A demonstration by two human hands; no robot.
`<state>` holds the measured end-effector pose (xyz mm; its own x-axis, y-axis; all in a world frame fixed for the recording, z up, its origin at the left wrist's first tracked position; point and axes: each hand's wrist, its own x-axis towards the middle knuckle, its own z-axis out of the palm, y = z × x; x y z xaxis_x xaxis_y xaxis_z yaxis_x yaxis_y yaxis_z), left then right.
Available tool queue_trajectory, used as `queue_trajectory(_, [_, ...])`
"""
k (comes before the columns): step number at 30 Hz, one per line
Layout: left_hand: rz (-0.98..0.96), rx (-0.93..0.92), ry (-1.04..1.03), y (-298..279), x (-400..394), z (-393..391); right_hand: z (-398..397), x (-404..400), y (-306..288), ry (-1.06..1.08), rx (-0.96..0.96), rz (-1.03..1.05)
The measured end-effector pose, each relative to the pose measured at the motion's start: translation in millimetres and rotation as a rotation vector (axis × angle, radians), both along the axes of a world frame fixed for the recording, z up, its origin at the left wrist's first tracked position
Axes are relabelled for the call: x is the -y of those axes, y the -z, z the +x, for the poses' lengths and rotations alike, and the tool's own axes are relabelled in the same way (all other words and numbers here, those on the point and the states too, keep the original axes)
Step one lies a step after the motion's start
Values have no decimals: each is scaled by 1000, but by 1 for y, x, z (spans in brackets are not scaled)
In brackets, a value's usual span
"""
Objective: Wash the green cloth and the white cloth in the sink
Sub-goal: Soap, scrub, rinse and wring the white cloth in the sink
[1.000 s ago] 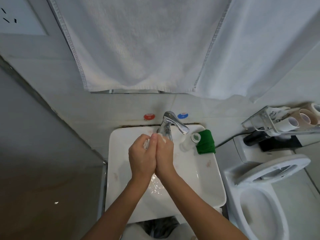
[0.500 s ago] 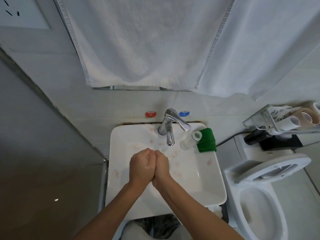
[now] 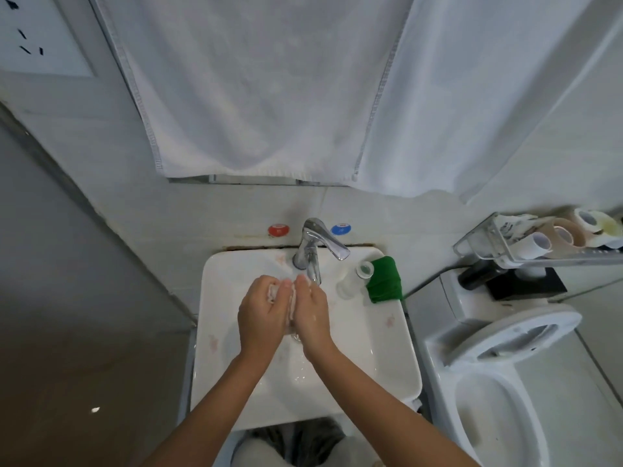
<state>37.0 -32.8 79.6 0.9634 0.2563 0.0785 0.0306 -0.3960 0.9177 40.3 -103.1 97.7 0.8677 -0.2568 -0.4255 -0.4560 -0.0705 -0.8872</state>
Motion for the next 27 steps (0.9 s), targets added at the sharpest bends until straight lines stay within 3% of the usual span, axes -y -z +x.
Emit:
queue_trajectory(6, [-268, -95, -40, -35, 21, -9, -4, 48, -30, -180, 235, -49])
queue_trajectory(13, [-449, 23, 150, -93, 41, -16, -9, 107, -87, -269, 322, 102])
queue_trajectory(17, [-415, 89, 83, -124, 53, -16, -9, 138, -120, -433, 279, 224])
queue_trajectory(21, [-236, 221, 160, -156, 58, -23, -4, 151, -147, -608, 322, 66])
queue_trajectory(24, [-92, 249, 203, -176, 59, -25, -3, 146, -159, -569, 435, -133])
queue_trajectory(27, [-20, 245, 253, -192, 48, -24, -10, 142, -173, -487, 530, -122])
